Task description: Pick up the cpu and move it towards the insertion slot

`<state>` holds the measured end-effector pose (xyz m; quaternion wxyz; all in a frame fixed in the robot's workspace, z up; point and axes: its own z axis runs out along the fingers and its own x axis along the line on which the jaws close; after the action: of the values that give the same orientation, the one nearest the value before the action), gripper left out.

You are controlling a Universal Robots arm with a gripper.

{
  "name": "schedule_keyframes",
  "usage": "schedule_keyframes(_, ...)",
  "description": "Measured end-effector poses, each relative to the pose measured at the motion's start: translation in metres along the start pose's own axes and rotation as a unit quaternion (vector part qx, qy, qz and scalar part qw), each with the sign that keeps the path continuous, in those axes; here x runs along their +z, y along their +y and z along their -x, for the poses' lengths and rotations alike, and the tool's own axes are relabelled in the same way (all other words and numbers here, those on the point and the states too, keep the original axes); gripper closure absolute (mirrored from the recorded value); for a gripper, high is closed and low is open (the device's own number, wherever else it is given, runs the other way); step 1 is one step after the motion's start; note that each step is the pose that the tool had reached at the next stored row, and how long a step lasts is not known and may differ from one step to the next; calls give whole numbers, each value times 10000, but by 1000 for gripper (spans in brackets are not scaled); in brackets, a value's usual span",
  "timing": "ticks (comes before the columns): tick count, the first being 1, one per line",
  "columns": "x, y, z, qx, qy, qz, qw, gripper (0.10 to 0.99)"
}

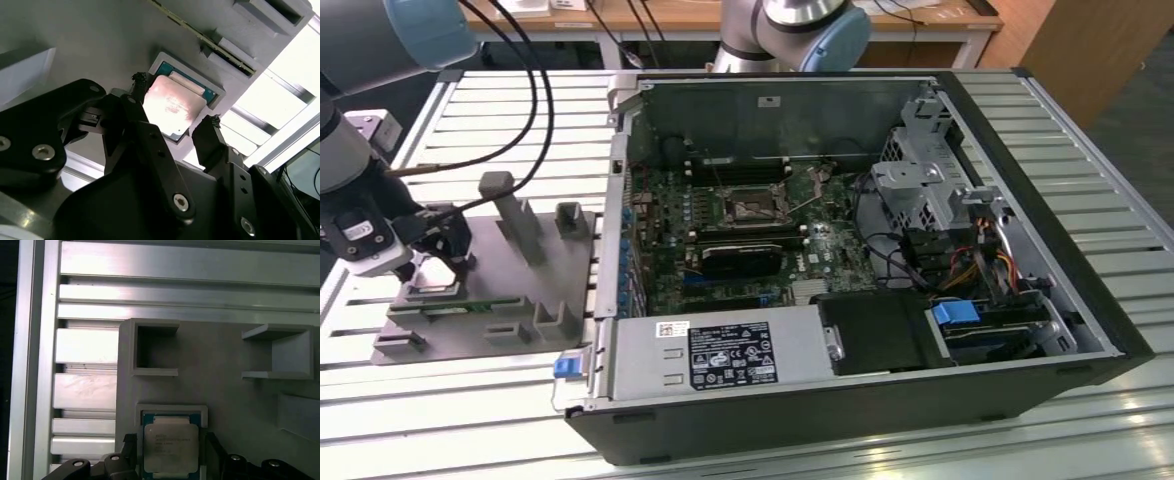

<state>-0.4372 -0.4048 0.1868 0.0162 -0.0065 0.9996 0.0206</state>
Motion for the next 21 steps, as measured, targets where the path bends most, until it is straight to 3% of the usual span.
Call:
schedule_keyframes(5,39,6,-12,0,0,0,10000,439)
schedule_keyframes(13,40,6,-12,0,0,0,10000,439)
schedule_keyframes(15,41,6,-12,0,0,0,10000,455)
schedule_keyframes(17,40,6,-12,0,1,-1,10000,545)
schedule_keyframes(21,41,6,-12,0,0,0,10000,545)
